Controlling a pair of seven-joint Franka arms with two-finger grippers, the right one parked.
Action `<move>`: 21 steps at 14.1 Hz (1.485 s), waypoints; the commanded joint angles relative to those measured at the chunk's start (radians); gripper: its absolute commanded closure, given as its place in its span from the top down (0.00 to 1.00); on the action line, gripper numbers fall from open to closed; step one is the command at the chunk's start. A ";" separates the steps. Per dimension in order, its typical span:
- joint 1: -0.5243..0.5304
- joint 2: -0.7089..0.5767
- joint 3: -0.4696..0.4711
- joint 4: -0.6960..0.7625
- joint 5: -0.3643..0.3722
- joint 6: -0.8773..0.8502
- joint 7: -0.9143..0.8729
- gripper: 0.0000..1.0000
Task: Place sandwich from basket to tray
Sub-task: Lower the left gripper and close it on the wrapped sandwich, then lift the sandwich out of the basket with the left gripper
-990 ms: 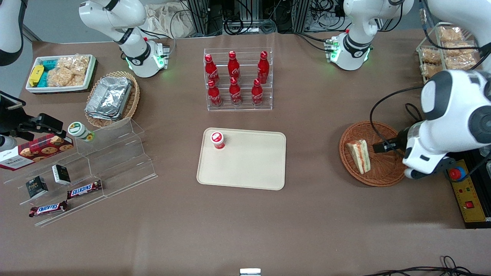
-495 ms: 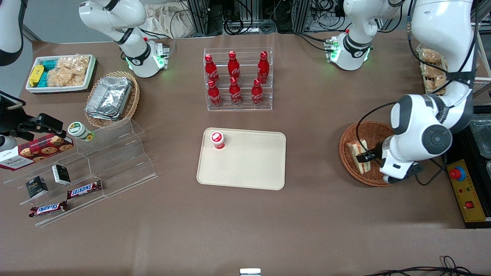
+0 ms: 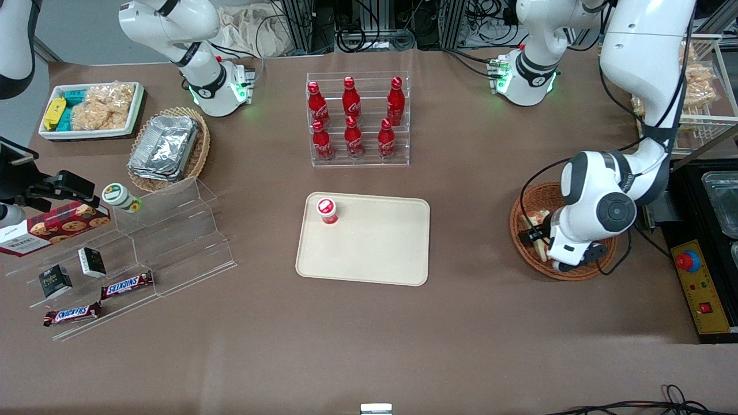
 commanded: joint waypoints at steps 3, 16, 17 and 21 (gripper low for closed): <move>-0.011 -0.005 0.003 -0.028 0.053 0.021 -0.018 0.64; -0.009 -0.192 0.001 0.355 0.122 -0.506 0.107 0.28; -0.013 -0.192 -0.002 0.437 0.121 -0.598 0.117 0.28; -0.039 -0.222 -0.083 0.628 0.124 -0.818 0.095 0.28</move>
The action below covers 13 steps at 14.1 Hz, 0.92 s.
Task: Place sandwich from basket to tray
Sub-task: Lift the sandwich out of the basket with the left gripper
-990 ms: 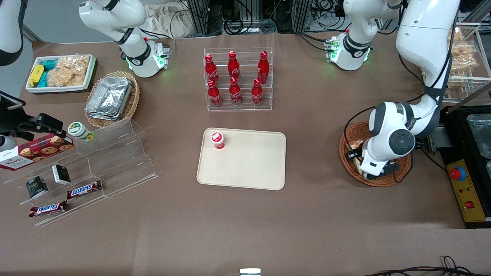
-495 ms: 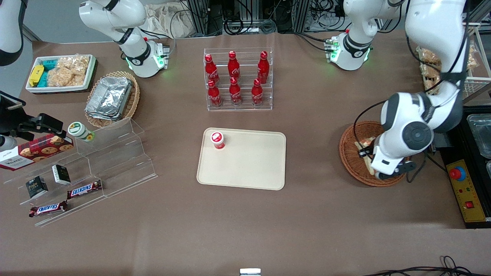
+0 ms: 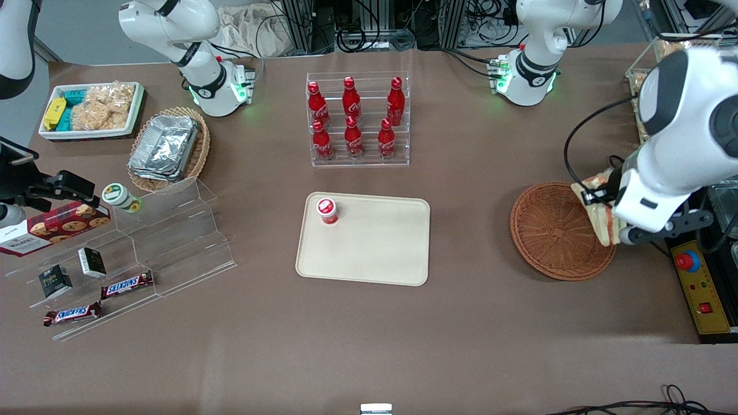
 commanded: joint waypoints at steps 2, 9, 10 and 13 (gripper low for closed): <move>-0.027 -0.050 -0.116 0.086 0.012 -0.112 -0.108 0.28; -0.058 0.029 -0.482 0.113 0.006 -0.048 -0.537 0.28; -0.059 0.061 -0.488 0.107 -0.003 0.002 -0.557 0.28; -0.079 0.216 -0.490 0.106 -0.036 0.163 -0.586 0.29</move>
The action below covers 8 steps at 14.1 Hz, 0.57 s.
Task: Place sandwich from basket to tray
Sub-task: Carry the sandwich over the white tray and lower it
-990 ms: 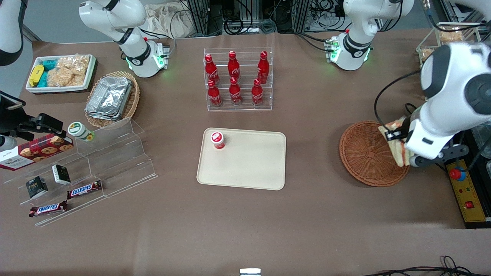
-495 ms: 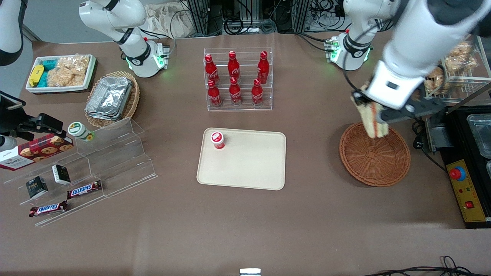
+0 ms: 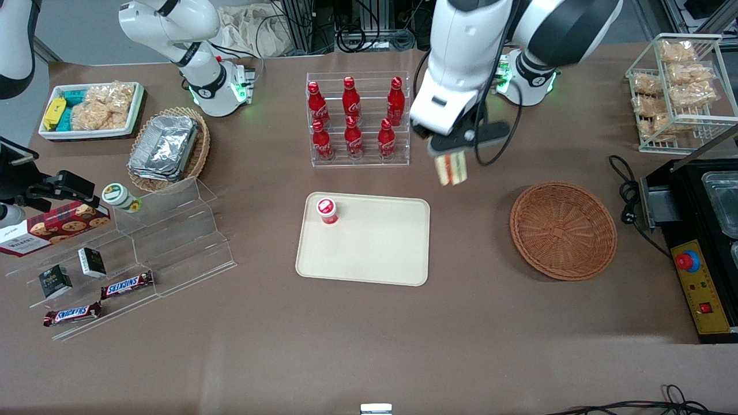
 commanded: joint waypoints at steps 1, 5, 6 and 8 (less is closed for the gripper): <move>-0.003 0.181 -0.005 0.034 -0.016 0.121 -0.027 0.29; -0.005 0.382 -0.002 0.034 0.023 0.307 -0.032 0.29; -0.006 0.429 -0.002 0.034 0.040 0.354 -0.033 0.29; -0.006 0.502 -0.002 0.033 0.066 0.415 -0.033 0.29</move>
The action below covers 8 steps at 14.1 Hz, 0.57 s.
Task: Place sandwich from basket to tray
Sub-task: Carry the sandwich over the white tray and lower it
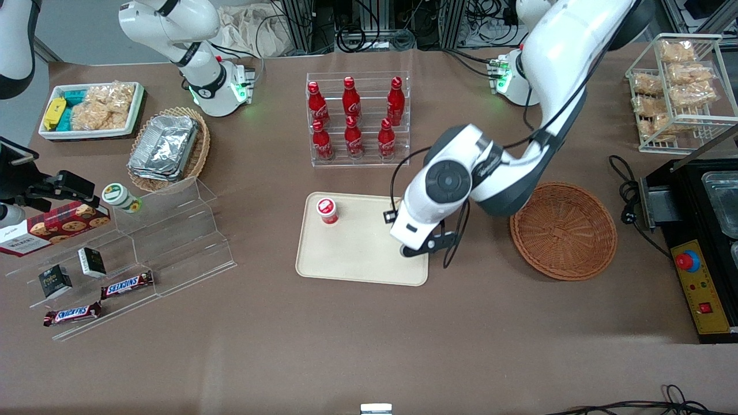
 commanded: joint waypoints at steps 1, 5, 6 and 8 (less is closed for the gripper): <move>-0.007 0.097 -0.009 0.037 0.056 0.040 -0.026 0.29; -0.037 0.191 -0.001 0.040 0.096 0.118 -0.028 0.30; -0.044 0.205 0.013 0.045 0.096 0.129 -0.026 0.36; -0.042 0.206 0.022 0.047 0.094 0.138 -0.023 0.88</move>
